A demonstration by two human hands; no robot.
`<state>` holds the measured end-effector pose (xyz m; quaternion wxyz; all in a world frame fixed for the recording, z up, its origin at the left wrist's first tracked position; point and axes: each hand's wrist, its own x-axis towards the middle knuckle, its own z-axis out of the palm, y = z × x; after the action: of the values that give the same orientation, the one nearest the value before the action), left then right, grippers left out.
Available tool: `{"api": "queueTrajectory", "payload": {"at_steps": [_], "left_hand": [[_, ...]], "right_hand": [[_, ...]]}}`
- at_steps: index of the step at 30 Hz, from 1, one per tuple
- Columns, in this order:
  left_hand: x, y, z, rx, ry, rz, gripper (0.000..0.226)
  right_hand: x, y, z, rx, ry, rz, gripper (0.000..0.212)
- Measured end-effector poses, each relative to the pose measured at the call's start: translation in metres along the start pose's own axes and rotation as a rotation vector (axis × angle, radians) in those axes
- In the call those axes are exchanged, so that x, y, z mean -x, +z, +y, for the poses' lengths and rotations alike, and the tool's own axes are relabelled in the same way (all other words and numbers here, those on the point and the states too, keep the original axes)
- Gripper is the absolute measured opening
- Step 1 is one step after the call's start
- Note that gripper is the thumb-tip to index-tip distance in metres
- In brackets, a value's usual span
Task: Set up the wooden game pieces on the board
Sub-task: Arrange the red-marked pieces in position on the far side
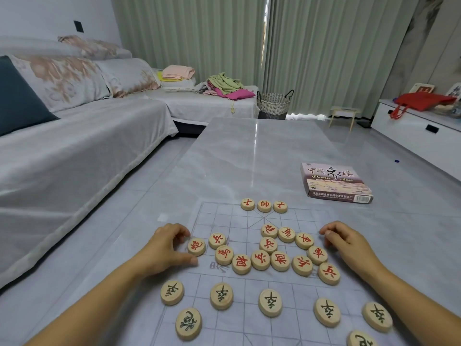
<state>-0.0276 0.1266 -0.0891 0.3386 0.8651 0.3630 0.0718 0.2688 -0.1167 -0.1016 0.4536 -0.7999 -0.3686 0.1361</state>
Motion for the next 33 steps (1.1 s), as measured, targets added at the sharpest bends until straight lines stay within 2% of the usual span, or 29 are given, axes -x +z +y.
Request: {"api": "queueTrajectory", "payload": {"at_steps": [4,9,15,18,23,26,29,33], "left_hand": [[0.0,0.016,0.001,-0.08,0.065,0.14,0.039],[0.001,0.02,-0.005,0.046,0.081,0.208,0.032],[-0.013,0.018,-0.002,-0.036,0.103,0.213,0.042],[-0.028,0.012,0.004,-0.101,0.052,0.256,0.042],[-0.046,0.019,0.016,-0.191,0.061,0.152,0.041],[-0.052,0.024,0.022,-0.168,0.094,0.121,0.043],[-0.053,0.027,0.019,-0.029,0.095,0.18,0.051],[-0.057,0.031,0.016,-0.028,0.099,0.24,0.041]], "right_hand": [[0.001,0.0,0.0,0.008,0.017,0.002,0.015],[0.001,0.0,0.0,0.018,0.015,0.007,0.013],[0.0,0.0,0.002,0.009,0.007,0.014,0.012],[-0.001,0.0,0.003,0.012,0.002,0.015,0.012],[-0.002,0.0,0.004,0.0,-0.006,0.008,0.013],[-0.003,0.001,0.005,0.003,-0.006,0.007,0.012],[-0.003,0.001,0.005,0.008,-0.01,0.005,0.013],[-0.002,0.001,0.006,0.005,-0.009,0.004,0.013]]}}
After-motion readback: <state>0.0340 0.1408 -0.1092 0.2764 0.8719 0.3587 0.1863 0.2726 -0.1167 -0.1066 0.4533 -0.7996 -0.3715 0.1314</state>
